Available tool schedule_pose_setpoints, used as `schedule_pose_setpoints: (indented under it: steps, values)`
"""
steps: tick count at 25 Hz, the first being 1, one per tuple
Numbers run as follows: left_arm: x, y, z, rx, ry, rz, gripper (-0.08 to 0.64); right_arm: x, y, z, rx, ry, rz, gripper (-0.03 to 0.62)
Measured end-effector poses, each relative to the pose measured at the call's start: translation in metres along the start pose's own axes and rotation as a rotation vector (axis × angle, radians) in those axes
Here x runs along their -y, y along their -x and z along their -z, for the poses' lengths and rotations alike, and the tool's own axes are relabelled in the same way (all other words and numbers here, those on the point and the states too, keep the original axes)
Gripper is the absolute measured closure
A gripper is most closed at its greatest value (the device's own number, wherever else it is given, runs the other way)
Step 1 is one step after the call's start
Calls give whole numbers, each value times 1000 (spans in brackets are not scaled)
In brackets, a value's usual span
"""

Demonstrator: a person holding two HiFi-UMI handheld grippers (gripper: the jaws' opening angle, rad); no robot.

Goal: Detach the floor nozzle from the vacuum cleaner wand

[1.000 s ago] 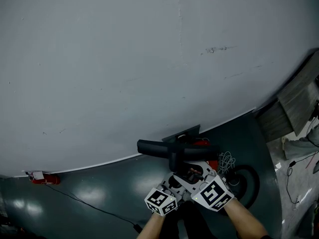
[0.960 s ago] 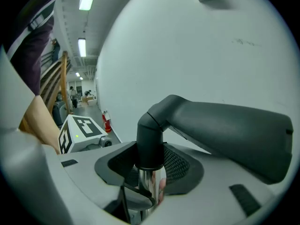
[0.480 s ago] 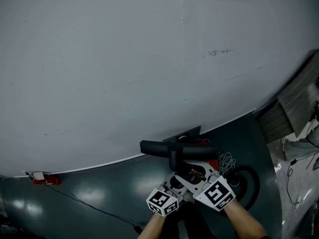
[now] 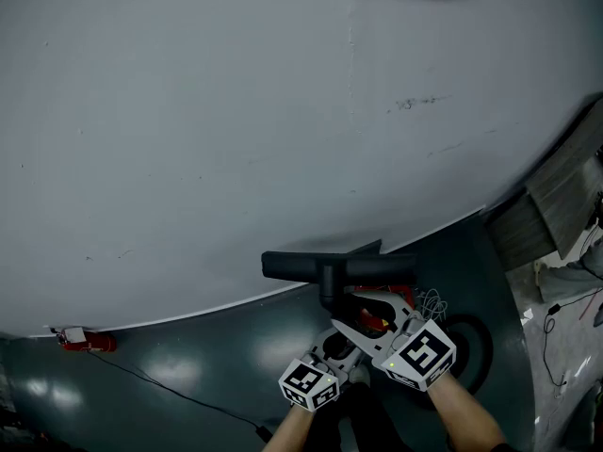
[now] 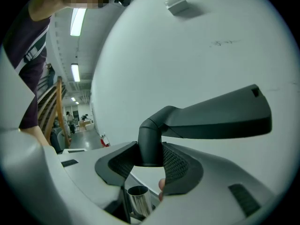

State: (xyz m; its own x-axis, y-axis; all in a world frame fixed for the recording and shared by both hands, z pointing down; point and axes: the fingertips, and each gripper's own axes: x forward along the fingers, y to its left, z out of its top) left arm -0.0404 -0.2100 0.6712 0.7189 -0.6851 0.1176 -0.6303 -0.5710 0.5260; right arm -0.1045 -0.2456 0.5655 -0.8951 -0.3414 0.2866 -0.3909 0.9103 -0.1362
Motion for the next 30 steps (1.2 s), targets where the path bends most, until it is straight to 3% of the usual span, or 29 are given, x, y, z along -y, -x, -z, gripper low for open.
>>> schedule_pose_setpoints:
  steps: [8,19,25,30]
  values:
    - [2,11,-18,-9,-9,-12,411,13,11,-21,57,-78,42,416]
    - [37,61,-141,72,-81,-66,400,7,56,-77,177,-213,88,416]
    - [79,89,-191,80,-128,-149,489,-12,94,-111,240,-259,118,416]
    - [109,105,-231,121,-208,-173,526,-26,127,-134,310,-292,149,416]
